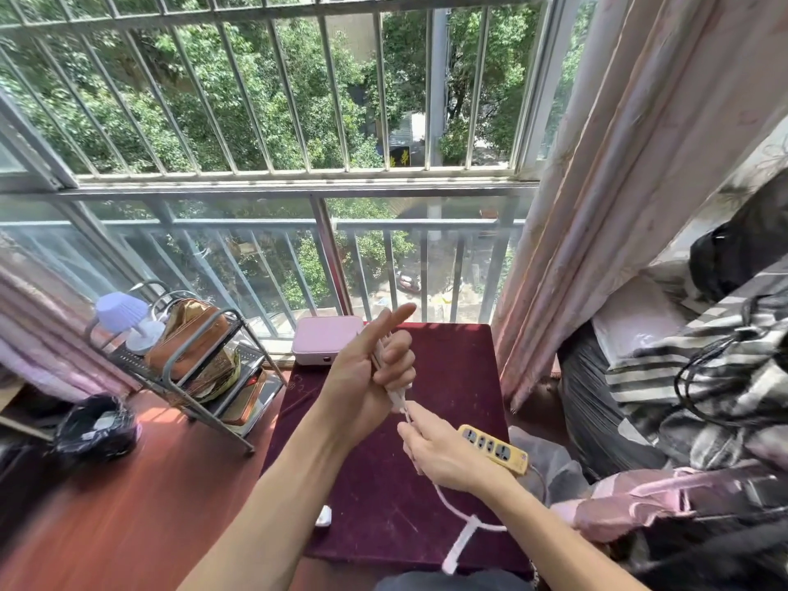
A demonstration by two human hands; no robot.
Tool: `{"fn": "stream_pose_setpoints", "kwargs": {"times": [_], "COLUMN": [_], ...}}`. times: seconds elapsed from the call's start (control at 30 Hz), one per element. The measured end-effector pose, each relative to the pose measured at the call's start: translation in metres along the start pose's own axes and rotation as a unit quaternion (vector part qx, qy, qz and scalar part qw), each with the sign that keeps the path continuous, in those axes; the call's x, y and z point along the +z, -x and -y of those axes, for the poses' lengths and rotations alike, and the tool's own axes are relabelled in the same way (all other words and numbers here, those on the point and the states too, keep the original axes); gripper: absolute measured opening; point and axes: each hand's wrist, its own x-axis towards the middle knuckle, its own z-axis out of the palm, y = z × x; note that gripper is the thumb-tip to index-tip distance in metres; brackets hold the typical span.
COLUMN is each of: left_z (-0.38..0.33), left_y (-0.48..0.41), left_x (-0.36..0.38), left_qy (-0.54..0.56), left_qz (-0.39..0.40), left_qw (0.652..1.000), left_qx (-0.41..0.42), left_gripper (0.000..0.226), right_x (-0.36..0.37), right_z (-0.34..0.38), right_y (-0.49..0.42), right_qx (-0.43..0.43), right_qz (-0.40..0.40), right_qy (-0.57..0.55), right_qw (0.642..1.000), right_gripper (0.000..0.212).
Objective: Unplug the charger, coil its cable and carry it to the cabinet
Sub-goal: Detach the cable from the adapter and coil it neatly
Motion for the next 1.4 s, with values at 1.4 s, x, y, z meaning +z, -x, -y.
{"fn": "stream_pose_setpoints", "kwargs": {"times": [1.4], "left_z": [0.013], "left_y": [0.018], "left_x": [0.013], "left_qy": [0.151], "left_qz": [0.166], "left_qw": [0.968], "left_qx": [-0.112], "left_gripper": [0.054], "right_x": [-0.104], "right_z": [0.044], "right_y": [0.005], "right_qx": [-0.156], "right_qz": [-0.087], "right_qy": [-0.143], "right_qw": [0.974], "right_gripper": [0.023]}}
